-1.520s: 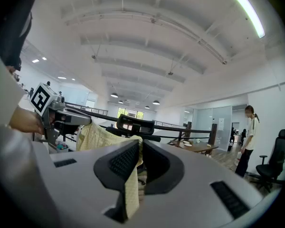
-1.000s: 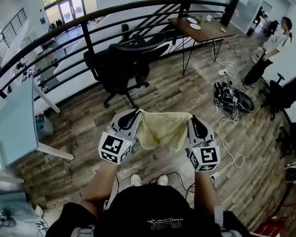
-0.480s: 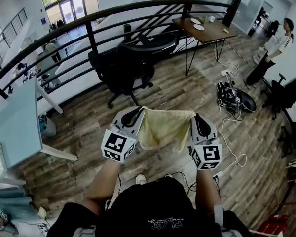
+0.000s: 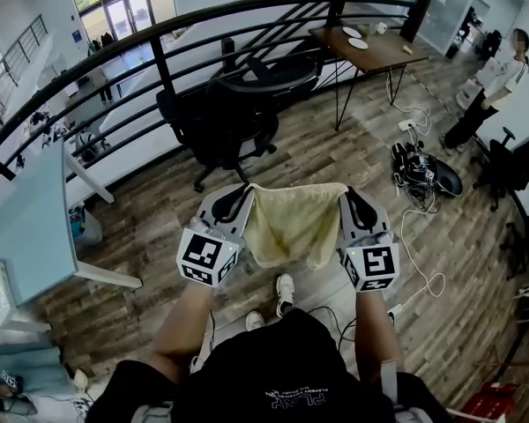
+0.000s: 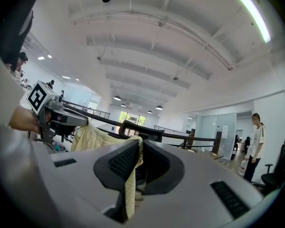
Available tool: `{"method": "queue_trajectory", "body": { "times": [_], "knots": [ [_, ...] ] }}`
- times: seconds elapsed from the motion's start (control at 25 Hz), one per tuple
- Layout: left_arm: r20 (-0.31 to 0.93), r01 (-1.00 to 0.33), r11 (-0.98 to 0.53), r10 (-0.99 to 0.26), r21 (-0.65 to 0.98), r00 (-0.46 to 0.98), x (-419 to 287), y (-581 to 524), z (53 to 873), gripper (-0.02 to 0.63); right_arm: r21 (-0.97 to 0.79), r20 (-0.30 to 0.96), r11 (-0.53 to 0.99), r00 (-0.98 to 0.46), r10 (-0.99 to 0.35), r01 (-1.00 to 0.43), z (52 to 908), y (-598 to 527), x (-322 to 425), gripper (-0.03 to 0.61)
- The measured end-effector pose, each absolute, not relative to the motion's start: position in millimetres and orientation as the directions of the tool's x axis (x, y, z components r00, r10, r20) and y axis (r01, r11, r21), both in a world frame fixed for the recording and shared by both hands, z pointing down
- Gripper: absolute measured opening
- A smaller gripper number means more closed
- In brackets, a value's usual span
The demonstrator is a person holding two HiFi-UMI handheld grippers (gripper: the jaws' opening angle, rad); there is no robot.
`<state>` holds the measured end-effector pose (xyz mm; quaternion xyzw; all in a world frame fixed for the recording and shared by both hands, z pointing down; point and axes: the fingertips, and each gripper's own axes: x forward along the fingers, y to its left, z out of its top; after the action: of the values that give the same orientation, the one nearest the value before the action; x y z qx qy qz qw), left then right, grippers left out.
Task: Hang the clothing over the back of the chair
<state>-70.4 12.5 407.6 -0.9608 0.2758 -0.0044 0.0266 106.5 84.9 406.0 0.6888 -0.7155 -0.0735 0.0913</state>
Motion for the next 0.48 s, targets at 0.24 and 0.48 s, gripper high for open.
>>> {"method": "queue_trajectory", "body": {
  "times": [0.24,0.48],
  "knots": [
    [0.001,-0.564,-0.823,-0.565,-0.062,0.825,-52,-25,410,0.034,0.22,0.018,0.074,-0.072,-0.997,-0.973,408,43,127,0.038],
    [-0.008,-0.603,-0.795,-0.604,-0.072,0.797,-36,-57,404,0.034,0.199,0.012,0.115,-0.115,-0.993,-0.973,409,2,145,0.038]
  ]
}}
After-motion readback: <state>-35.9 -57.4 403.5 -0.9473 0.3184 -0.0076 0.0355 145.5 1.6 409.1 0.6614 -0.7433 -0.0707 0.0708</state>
